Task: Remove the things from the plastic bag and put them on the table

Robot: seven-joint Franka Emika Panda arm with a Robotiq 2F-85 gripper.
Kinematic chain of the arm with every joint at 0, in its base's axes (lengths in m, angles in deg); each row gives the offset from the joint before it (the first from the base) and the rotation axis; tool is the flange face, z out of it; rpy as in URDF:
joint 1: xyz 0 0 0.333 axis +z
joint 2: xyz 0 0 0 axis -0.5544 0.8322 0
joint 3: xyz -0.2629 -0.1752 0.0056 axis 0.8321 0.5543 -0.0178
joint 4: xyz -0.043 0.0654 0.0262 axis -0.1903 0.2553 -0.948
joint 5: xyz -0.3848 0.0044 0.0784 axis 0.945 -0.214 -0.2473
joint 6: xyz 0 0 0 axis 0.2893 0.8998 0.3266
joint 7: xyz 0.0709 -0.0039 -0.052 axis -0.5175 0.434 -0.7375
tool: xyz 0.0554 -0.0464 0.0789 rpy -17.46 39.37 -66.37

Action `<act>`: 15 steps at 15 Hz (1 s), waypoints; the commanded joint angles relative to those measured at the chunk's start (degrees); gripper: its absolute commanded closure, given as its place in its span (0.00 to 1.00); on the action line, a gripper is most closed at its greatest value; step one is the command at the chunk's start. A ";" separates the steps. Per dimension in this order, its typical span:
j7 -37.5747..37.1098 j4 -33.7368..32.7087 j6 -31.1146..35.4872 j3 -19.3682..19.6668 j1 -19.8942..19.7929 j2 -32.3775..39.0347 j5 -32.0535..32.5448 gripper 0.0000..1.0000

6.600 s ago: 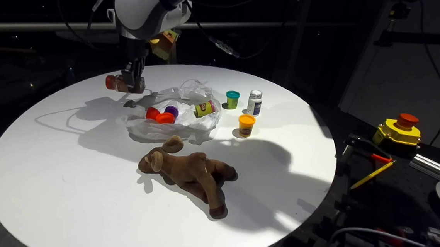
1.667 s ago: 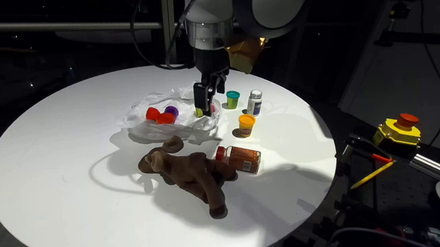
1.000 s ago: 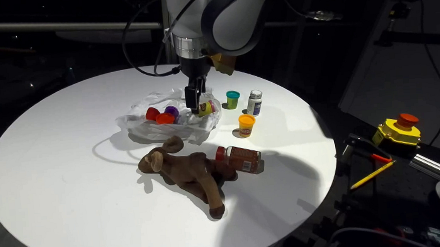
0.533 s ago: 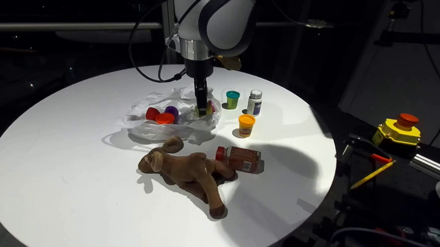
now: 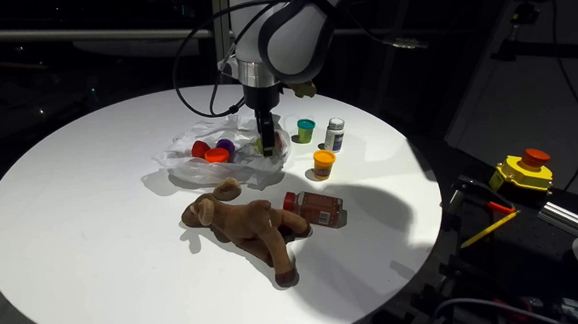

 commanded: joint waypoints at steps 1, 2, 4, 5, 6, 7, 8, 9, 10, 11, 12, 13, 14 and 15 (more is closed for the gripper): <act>1.72 -3.62 -0.55 0.04 -0.33 2.01 -0.93 0.00; 1.60 -4.25 -0.48 0.22 -0.31 2.45 -0.88 0.00; 1.07 -5.37 -0.28 0.65 -0.30 3.19 -0.87 0.00; 0.85 -5.98 -0.10 0.93 -0.28 3.54 -0.77 0.00; 0.85 -6.53 -0.10 1.06 -0.34 3.90 -0.77 0.00; 0.97 -7.09 -0.34 1.14 -0.44 4.27 -0.82 0.00; 1.12 -7.45 -0.54 1.08 -0.62 4.52 -0.97 0.00; 1.25 -7.63 -0.60 1.05 -0.75 4.71 -1.02 0.00; 1.27 -7.99 -0.63 1.16 -0.80 5.09 -0.96 0.04; 1.37 -8.13 -0.74 1.18 -0.89 5.30 -0.98 0.27; 1.45 -8.39 -0.85 1.21 -0.96 5.59 -1.00 0.29; 1.69 -8.06 -0.89 1.13 -1.17 5.40 -1.06 0.29; 1.72 -8.00 -0.90 1.22 -1.23 5.38 -0.99 0.37; 1.84 -7.61 -0.82 1.31 -1.37 5.04 -0.87 0.45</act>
